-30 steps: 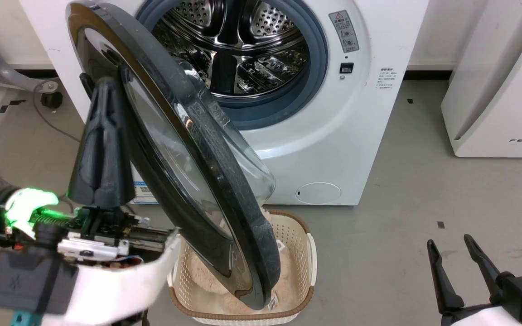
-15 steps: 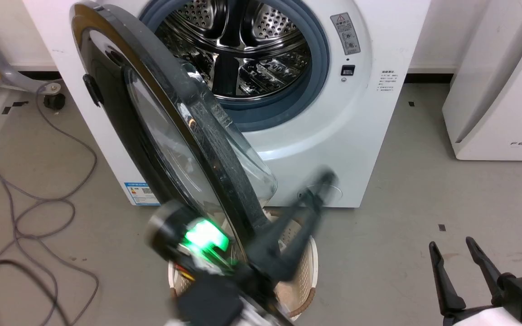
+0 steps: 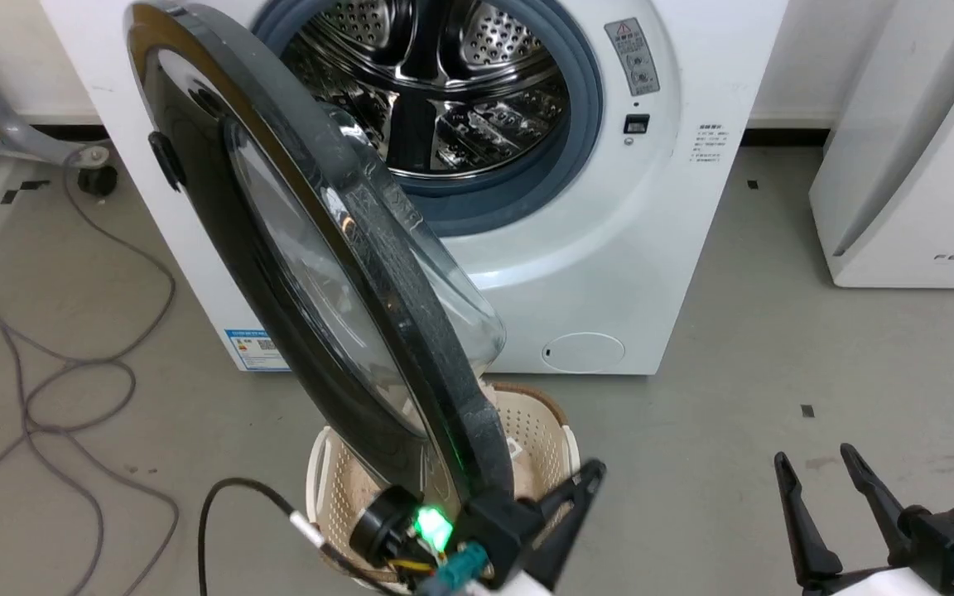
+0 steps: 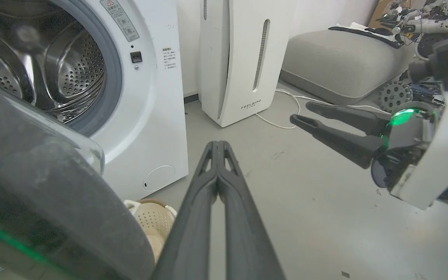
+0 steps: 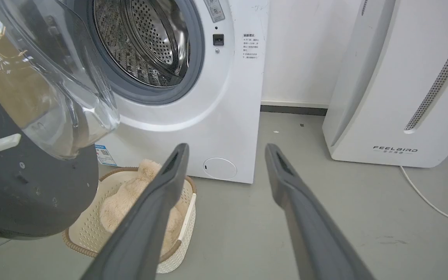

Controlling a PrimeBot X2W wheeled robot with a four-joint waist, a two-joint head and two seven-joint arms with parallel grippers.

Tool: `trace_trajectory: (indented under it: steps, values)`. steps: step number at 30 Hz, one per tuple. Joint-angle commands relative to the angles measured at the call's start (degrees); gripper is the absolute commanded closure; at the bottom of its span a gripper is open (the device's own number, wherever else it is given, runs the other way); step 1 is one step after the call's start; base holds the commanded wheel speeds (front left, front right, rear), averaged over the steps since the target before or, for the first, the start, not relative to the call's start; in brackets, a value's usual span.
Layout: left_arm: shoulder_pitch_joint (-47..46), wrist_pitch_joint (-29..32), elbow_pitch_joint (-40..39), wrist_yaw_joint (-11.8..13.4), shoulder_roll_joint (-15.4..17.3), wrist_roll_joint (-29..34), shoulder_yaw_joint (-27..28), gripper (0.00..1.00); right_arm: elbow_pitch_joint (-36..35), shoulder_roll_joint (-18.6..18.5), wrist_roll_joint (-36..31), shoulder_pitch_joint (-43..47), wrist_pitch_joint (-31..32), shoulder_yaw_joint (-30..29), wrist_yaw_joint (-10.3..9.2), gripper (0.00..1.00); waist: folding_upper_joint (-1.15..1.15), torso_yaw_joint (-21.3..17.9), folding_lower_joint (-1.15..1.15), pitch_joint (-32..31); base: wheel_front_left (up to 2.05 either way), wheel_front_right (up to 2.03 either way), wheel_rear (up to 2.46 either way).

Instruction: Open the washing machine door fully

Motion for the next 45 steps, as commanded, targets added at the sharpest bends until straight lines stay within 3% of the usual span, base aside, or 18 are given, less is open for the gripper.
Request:
trace_trajectory:
  steps: [1, 11, 16, 31, 45]
  values:
    - [-1.34, -0.48, 0.35, 0.43, -0.25, 0.23, 0.43, 1.0, 0.19, 0.23, 0.27, 0.29, 0.08, 0.0, 0.03, 0.0, 0.0, -0.09, 0.0, 0.08, 0.0, 0.0, 0.0]
    - [-7.29, -5.84, 11.05, 5.95, -1.66, -1.26, 2.9, 1.0, 1.22, 0.23, 0.81, 0.2, 0.04, -0.04, 0.03, 0.0, 0.0, -0.27, 0.0, 0.24, 0.0, 0.0, 0.0]
    - [-6.9, -6.87, 11.72, 7.52, -1.72, -1.71, 3.48, 1.0, 1.48, 0.23, 0.99, 0.11, 0.09, 0.2, 0.03, 0.0, 0.0, -0.19, 0.0, 0.36, 0.0, 0.0, 0.0]
    - [5.26, -5.62, -1.33, 15.0, 2.13, -2.12, 6.93, 1.0, 2.4, 0.23, 1.4, 0.91, 0.8, 0.3, 0.03, 0.0, 0.0, 2.59, 0.0, -0.98, 0.0, 0.0, 0.0]
    - [14.12, -3.89, -10.98, 20.22, 5.84, -1.81, 10.89, 1.0, 1.82, 0.23, 1.32, 2.06, 1.62, 0.0, 0.03, 0.0, 0.0, 10.64, 0.0, -1.96, 0.0, 0.0, 0.0]
